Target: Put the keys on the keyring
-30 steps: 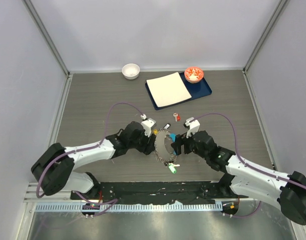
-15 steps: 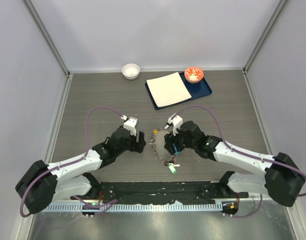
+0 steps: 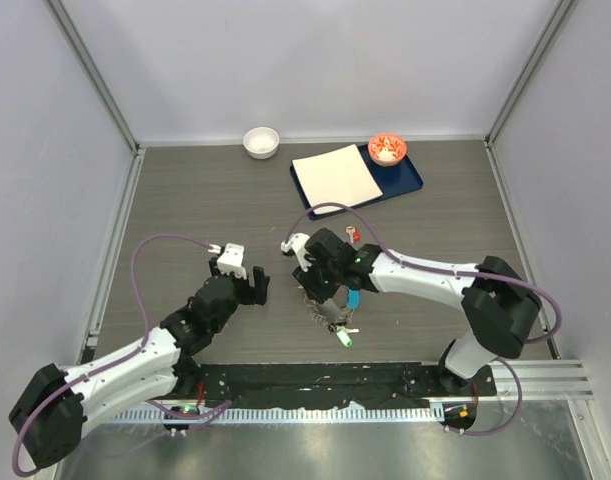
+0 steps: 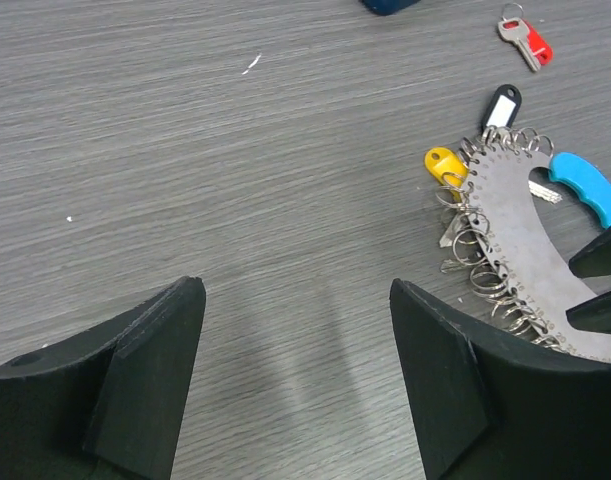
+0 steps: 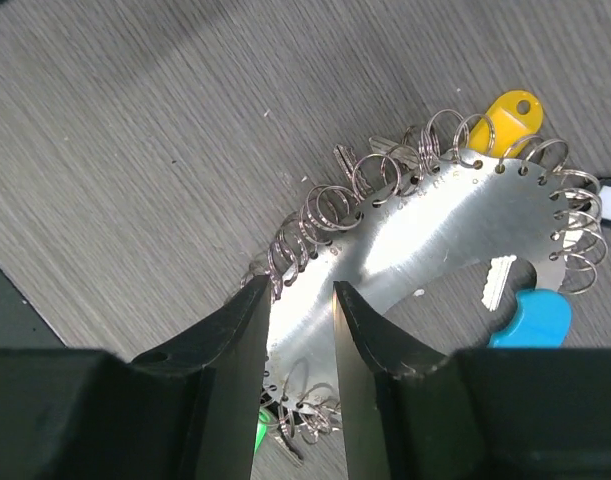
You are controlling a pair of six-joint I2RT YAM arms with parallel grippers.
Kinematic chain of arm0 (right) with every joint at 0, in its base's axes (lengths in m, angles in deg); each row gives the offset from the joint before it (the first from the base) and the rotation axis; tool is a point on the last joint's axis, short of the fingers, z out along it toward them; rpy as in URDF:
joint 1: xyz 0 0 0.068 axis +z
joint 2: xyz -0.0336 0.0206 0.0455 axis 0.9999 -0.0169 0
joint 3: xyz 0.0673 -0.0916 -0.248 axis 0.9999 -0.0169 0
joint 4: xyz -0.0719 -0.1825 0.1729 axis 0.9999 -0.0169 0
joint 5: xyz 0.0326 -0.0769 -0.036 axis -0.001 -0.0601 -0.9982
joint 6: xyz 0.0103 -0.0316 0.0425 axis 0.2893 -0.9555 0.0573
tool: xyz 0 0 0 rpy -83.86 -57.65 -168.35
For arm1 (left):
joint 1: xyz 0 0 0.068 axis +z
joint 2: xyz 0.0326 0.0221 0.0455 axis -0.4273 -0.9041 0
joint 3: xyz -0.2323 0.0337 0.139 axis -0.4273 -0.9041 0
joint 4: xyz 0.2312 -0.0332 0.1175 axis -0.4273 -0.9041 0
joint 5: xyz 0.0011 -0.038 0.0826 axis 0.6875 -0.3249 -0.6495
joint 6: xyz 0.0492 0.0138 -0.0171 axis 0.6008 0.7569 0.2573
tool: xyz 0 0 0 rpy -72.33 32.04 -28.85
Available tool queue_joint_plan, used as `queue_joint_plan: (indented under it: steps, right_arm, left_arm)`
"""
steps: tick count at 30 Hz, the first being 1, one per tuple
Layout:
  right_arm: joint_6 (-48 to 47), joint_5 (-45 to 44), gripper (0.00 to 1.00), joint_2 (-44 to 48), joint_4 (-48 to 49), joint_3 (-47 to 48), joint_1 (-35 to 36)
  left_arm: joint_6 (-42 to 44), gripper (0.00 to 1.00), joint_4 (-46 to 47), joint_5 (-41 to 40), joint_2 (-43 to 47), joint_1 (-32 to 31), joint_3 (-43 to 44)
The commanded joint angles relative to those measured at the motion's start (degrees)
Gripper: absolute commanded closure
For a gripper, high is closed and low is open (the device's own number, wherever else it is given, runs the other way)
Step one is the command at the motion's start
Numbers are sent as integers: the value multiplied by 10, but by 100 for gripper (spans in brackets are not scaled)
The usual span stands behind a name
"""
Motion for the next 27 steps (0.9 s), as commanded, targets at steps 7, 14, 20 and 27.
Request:
queue_joint_plan:
  steps: [7,14,20,27]
  right_arm:
    - [-41,-45,66,-96,-100,116,38]
    - [-39,-84,71,-127,-130,141,53]
    - [-36,-101,71,-143,-140,148,64]
    - [-37,-112,77,-158,-138,153,71]
  left_arm:
    - [24,21,32,-36,41,2,-17]
    - [24,21,25,-34,47,2,-16]
    - [23,21,26,-36,56,2,-19]
    - [23,21,25,-38,62,2,-21]
